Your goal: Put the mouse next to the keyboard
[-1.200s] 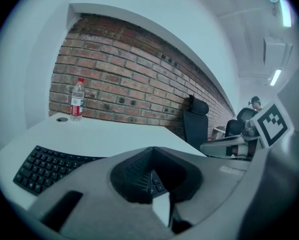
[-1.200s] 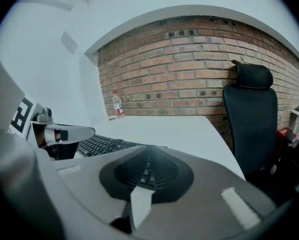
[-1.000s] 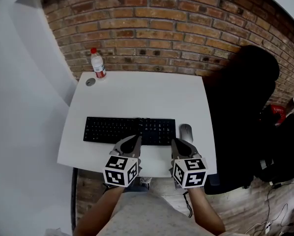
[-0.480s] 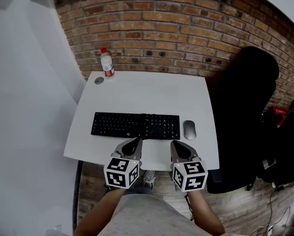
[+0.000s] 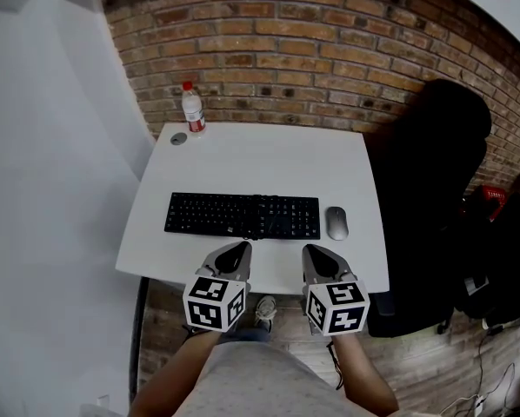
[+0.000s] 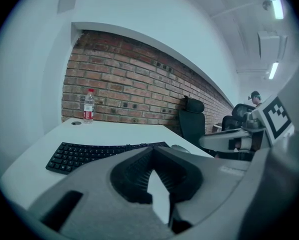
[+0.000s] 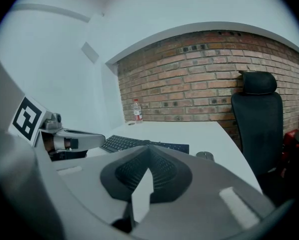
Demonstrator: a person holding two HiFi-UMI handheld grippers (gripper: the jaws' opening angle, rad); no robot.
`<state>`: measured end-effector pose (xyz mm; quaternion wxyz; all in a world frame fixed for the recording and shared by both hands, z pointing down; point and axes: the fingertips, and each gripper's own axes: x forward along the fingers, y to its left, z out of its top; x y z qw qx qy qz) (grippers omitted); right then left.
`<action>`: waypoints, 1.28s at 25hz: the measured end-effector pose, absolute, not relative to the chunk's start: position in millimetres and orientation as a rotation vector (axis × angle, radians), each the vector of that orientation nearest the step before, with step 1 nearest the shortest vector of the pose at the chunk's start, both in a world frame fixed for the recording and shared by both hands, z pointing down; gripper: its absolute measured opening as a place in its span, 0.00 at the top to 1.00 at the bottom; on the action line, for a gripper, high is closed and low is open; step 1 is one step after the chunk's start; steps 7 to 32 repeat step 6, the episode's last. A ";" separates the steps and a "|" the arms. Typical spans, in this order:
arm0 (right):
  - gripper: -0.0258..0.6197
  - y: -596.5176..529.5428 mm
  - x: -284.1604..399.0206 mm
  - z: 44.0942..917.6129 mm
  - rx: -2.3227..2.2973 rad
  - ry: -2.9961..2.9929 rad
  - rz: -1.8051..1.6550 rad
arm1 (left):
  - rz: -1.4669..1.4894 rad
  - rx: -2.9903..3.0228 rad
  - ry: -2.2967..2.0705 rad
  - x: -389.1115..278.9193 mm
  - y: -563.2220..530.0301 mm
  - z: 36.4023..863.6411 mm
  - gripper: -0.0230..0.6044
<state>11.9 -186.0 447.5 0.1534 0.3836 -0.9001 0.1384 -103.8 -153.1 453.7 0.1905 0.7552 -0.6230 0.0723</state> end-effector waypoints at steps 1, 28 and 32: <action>0.95 -184.7 12.3 447.5 1.101 -2.582 0.397 | 0.205 2.124 -1.750 -103.6 -151.7 453.9 0.98; 0.95 -177.4 14.1 447.7 1.103 -2.591 0.394 | 0.205 2.125 -1.756 -103.7 -146.1 456.0 0.98; 0.95 -177.4 14.1 447.7 1.103 -2.591 0.394 | 0.205 2.125 -1.756 -103.7 -146.1 456.0 0.98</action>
